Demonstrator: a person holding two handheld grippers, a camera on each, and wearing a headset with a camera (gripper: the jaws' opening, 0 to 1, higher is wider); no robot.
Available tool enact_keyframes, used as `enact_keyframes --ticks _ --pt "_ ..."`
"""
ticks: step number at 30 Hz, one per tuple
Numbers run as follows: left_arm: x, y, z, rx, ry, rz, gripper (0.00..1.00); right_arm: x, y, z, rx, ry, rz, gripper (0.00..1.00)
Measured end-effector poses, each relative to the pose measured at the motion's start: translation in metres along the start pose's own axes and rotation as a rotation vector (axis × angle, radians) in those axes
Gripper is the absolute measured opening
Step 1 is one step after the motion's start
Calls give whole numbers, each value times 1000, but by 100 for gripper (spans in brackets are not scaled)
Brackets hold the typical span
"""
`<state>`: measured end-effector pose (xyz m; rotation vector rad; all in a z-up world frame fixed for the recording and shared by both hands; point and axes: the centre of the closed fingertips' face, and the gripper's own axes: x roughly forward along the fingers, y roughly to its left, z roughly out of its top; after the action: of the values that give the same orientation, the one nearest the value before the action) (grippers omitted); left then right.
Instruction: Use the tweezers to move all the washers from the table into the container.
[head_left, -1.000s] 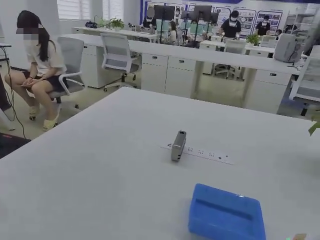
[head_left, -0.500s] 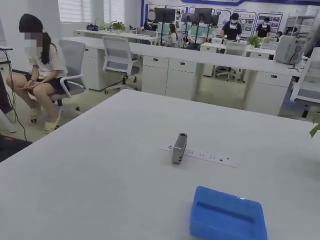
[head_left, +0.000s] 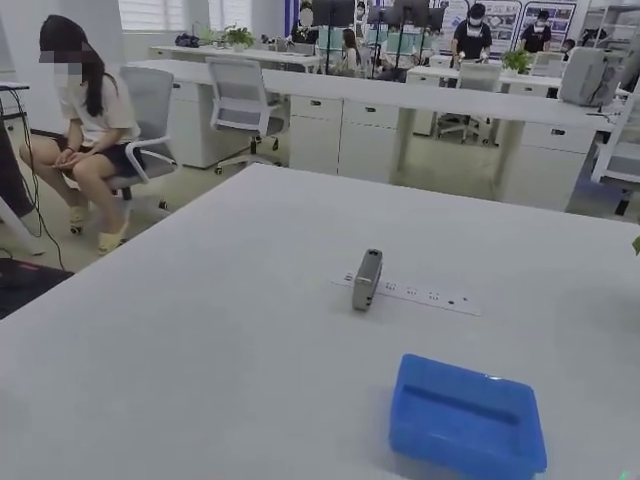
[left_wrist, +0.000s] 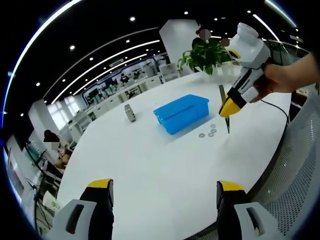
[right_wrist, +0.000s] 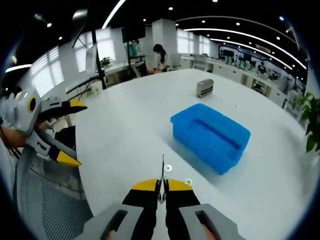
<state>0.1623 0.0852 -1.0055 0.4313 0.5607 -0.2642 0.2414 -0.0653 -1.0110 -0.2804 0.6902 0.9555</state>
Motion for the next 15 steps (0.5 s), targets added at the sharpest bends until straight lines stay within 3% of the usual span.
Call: enact_keyframes --ticks 7,15 --pt "1 0 -1 -3 7 1 87 6 -12 24 43 -96 -21 2" --pt "2 0 -3 -2 19 -3 86 23 -22 27 62 -110 -42 2"
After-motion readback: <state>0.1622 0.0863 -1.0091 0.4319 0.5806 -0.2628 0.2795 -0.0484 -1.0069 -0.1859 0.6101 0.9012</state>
